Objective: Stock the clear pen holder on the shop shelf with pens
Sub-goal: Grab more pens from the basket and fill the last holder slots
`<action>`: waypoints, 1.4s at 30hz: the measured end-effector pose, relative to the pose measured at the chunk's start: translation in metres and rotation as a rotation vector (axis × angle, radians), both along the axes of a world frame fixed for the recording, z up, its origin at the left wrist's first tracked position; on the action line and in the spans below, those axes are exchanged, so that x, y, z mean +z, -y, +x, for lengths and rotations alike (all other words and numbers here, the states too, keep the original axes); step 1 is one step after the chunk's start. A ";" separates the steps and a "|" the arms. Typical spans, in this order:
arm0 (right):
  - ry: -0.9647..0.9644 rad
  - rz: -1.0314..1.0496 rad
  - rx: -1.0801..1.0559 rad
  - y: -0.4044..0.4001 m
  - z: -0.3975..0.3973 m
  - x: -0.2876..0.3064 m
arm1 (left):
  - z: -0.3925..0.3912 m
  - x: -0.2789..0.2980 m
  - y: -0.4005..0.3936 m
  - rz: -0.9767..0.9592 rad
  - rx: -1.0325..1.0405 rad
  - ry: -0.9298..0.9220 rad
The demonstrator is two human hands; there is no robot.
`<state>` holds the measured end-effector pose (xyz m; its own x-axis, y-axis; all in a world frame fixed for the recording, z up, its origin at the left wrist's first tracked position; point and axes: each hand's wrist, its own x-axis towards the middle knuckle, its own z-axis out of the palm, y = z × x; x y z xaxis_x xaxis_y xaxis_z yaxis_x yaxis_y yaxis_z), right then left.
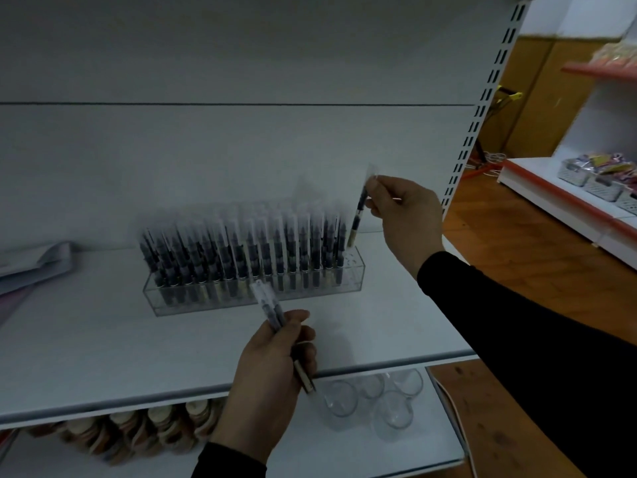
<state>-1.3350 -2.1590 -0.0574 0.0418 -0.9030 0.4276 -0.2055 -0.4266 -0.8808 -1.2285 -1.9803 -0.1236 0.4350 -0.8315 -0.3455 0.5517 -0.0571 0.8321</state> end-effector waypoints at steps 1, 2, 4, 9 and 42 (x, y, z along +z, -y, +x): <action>-0.010 -0.003 -0.002 0.001 0.001 0.000 | 0.000 -0.001 0.000 -0.002 -0.001 0.008; -0.016 -0.004 -0.004 0.001 0.002 0.001 | 0.000 -0.001 0.000 -0.003 -0.001 0.013; -0.040 -0.006 -0.005 0.002 0.005 0.001 | 0.001 -0.002 0.000 -0.002 -0.004 0.017; -0.195 -0.041 0.012 0.000 0.008 -0.008 | 0.003 -0.002 -0.001 0.004 -0.006 0.028; -0.223 0.320 0.433 -0.085 -0.003 -0.050 | -0.006 0.004 -0.004 0.030 -0.156 -0.019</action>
